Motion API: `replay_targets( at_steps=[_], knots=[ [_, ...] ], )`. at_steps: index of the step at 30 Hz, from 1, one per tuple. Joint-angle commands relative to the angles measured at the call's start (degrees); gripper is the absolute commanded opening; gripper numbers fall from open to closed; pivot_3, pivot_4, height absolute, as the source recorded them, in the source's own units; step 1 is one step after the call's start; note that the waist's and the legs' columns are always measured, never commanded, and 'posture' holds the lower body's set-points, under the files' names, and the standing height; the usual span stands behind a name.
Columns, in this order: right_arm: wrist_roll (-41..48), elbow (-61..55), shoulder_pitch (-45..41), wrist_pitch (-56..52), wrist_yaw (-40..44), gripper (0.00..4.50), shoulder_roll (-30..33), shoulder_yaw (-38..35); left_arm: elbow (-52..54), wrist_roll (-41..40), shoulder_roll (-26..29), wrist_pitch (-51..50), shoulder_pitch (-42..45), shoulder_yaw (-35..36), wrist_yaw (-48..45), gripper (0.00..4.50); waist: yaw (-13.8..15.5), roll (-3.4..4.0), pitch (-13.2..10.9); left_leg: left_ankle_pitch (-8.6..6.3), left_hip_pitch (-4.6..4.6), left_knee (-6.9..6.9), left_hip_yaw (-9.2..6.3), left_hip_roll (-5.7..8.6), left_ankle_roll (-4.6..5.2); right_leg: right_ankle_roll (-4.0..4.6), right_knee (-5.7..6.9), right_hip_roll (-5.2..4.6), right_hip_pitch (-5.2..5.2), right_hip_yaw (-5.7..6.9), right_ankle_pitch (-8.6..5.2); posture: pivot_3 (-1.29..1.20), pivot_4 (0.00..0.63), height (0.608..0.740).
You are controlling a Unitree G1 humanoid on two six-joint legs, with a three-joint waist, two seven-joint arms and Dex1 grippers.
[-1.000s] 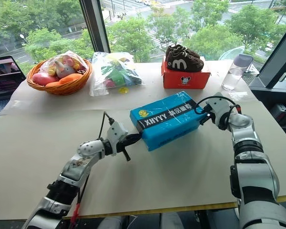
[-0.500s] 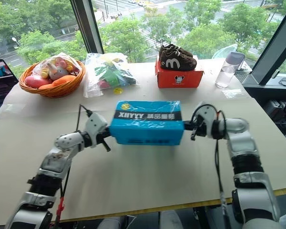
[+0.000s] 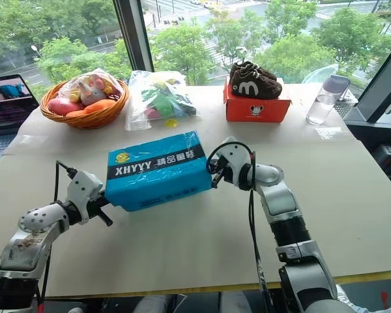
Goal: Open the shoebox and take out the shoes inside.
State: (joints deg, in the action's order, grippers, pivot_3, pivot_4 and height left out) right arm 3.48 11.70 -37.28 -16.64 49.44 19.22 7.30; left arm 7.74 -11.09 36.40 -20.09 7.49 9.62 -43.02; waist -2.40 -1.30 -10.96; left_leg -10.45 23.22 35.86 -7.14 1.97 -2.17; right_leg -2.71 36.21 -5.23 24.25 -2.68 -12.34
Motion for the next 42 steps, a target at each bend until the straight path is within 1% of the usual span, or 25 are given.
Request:
replay_targets(
  at_steps=[1, 8, 12, 17, 23, 27, 30, 33, 37, 39, 40, 42],
  knots=[
    [2.22, -6.33, 1.0, -0.65, 4.76, 0.03, 0.45, 3.8, 0.19, -0.76, 0.58, 2.86, 2.04, 0.06, -0.54, 0.0, -0.13, 0.0, 0.0, 0.0, -0.02, 0.0, 0.0, -0.01, 0.0, 0.0, 0.0, 0.01, -0.01, 0.0, 0.0, 0.0, 0.15, 0.74],
    [1.11, -7.75, 3.63, -1.03, 5.32, 0.03, 2.4, 4.93, -3.99, 0.0, 0.92, 4.88, 5.55, -0.36, -0.79, 0.0, -0.28, -0.02, 0.01, 0.0, -0.06, 0.02, 0.03, -0.05, 0.0, 0.0, 0.03, 0.04, -0.04, 0.01, 0.0, 0.0, 0.15, 0.74],
    [0.73, -5.81, 3.04, -1.06, 2.7, 0.03, 2.18, 3.26, -4.22, -0.52, 0.83, 4.88, 6.55, -1.09, -2.03, 0.0, -0.25, -0.03, 0.02, 0.0, -0.06, 0.02, 0.03, -0.04, 0.0, 0.03, 0.02, 0.03, -0.04, 0.0, 0.02, 0.0, 0.15, 0.74],
    [0.24, -3.18, 1.63, -0.02, -0.27, 0.03, 2.85, 1.04, -2.13, -1.38, 0.86, 4.08, 4.68, -0.75, -2.93, 0.0, -0.23, -0.03, 0.02, 0.01, -0.1, 0.04, 0.03, -0.04, 0.0, 0.04, 0.04, 0.03, -0.09, 0.0, 0.03, 0.0, 0.15, 0.74],
    [1.45, -3.81, 1.26, -0.74, -0.24, 0.03, 4.44, -0.3, -1.38, -1.21, 1.06, 3.96, 1.93, -0.19, -2.81, 0.0, -0.21, -0.03, 0.02, 0.01, -0.1, 0.04, 0.03, -0.05, -0.01, 0.05, 0.04, 0.03, -0.08, 0.0, 0.04, 0.0, 0.15, 0.74],
    [2.02, -6.24, 2.72, -2.01, 0.85, 0.03, 5.24, 0.16, -1.42, -1.91, 0.66, 3.97, 0.8, 0.41, -2.84, 0.0, -0.17, -0.03, 0.02, 0.01, -0.09, 0.05, 0.03, -0.04, -0.01, 0.05, 0.04, 0.02, -0.09, 0.0, 0.04, 0.0, 0.15, 0.74],
    [2.41, -8.93, 4.77, -3.32, 1.69, 0.03, 6.29, 0.44, -4.04, -2.28, 1.48, 6.53, -1.39, 2.02, -4.34, 0.0, -0.16, -0.03, 0.02, 0.01, -0.09, 0.04, 0.03, -0.05, 0.0, 0.05, 0.04, 0.03, -0.09, 0.0, 0.04, 0.0, 0.15, 0.74],
    [3.38, -11.43, 6.9, -4.52, 2.63, 0.03, 8.37, -0.61, -8.69, -3.55, 3.09, 9.5, -3.29, 5.32, -6.03, 0.0, -0.27, -0.03, 0.02, 0.0, -0.09, 0.03, 0.03, -0.04, 0.0, 0.05, 0.02, 0.01, -0.08, 0.0, 0.04, 0.0, 0.15, 0.74],
    [3.31, -11.35, 8.36, -4.45, 2.53, 0.03, 11.77, -1.85, -14.99, -3.74, 5.32, 13.38, -3.69, 7.98, -6.78, 0.0, -0.19, -0.03, 0.02, 0.01, -0.13, 0.04, 0.05, -0.08, 0.0, 0.01, 0.04, 0.04, -0.09, 0.01, 0.01, 0.0, 0.15, 0.74],
    [3.57, -11.75, 9.2, -4.81, 2.73, 0.03, 14.47, -3.41, -16.43, -4.51, 6.73, 14.24, -3.89, 10.32, -7.05, 0.0, -0.17, -0.03, 0.02, 0.01, -0.15, 0.05, 0.07, -0.08, 0.0, -0.21, 0.03, 0.03, -0.12, 0.01, -0.12, 0.0, 0.15, 0.74],
    [4.62, -14.34, 10.89, -5.75, 4.33, 0.03, 17.41, -5.22, -13.12, -8.76, 7.36, 11.3, -4.9, 13.94, -8.35, 0.0, -0.14, -0.04, 0.02, 0.01, -0.14, 0.07, 0.07, -0.08, 0.0, -0.21, 0.03, 0.03, -0.12, 0.01, -0.12, 0.0, 0.15, 0.74],
    [6.51, -18.55, 13.5, -7.42, 6.7, 0.03, 21.27, -7.22, -7.1, -15.76, 7.93, 6.31, -6.96, 18.46, -10.59, 0.0, 0.05, -0.04, 0.02, 0.01, -0.01, 0.07, 0.05, -0.07, 0.0, -0.18, 0.01, 0.01, -0.04, 0.03, -0.1, 0.0, 0.15, 0.74]
  ],
)
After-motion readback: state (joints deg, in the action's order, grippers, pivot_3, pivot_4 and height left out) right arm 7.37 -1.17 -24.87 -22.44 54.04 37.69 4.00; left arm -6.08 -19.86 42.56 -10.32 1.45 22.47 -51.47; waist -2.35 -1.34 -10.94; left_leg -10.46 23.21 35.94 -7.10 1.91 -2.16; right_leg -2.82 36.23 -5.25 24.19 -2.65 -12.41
